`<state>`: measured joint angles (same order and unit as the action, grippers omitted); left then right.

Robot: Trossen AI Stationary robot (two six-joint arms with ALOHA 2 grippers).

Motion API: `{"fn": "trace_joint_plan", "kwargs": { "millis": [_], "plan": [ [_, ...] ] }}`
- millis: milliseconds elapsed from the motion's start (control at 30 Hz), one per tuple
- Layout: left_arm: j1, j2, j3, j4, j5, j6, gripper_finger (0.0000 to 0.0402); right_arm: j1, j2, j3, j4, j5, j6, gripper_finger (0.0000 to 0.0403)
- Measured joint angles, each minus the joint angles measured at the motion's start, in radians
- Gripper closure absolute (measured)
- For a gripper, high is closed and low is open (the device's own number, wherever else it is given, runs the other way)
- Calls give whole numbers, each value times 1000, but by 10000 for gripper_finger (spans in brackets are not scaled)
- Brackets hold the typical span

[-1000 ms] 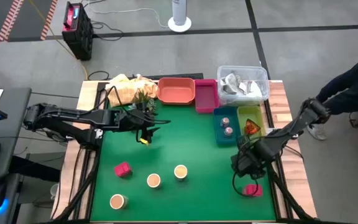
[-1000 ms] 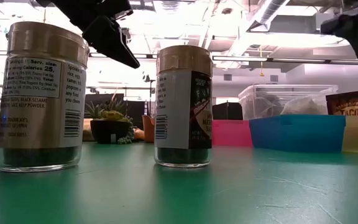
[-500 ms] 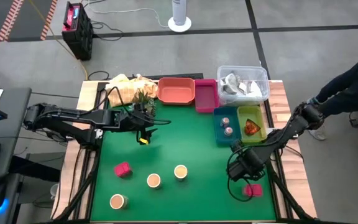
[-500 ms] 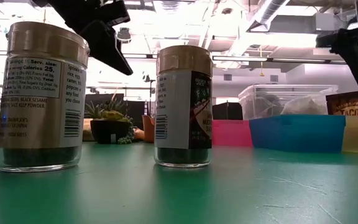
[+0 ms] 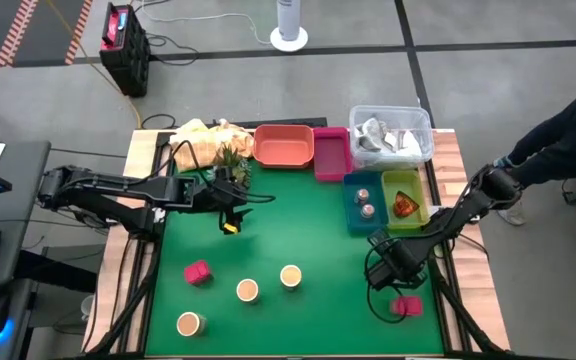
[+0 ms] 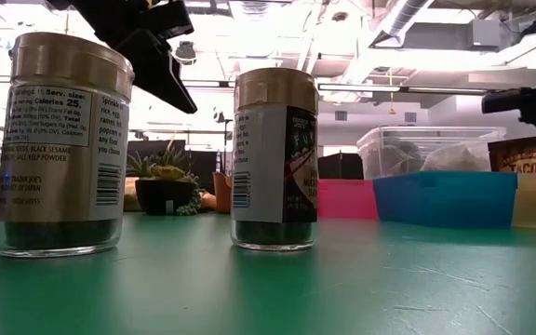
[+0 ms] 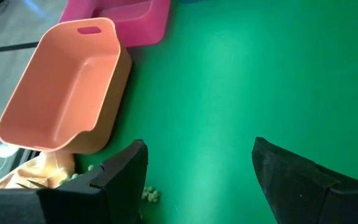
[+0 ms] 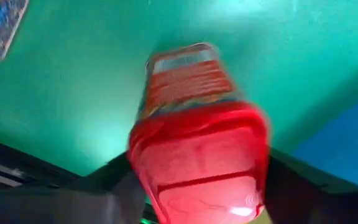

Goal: Sort spices by type
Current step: Put the red seasoning can into the pink bin

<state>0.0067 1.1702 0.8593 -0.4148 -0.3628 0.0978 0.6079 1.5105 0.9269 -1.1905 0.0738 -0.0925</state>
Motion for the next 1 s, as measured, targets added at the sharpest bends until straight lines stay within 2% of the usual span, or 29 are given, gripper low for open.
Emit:
{"fn": "trace_joint_plan", "kwargs": {
  "millis": [100,233,467,600,767,867,1000],
  "plan": [
    [0,0,0,-11,0,2,128,0,0,-9,1,0,-43,170],
    [0,0,0,-27,0,2,128,-5,1,13,-18,14,-111,170],
    [0,0,0,-46,1,-6,128,-88,0,179,-43,166,-226,170],
    [0,0,0,-36,5,-17,128,-165,0,259,-22,256,-343,169],
    [0,0,-99,198,132,-35,128,-295,0,308,63,388,-586,167],
    [0,1,-185,364,213,-53,128,-401,0,319,157,400,-730,166],
    [7,-23,-230,418,227,-87,128,-559,0,320,264,402,-874,166]
  ]
}}
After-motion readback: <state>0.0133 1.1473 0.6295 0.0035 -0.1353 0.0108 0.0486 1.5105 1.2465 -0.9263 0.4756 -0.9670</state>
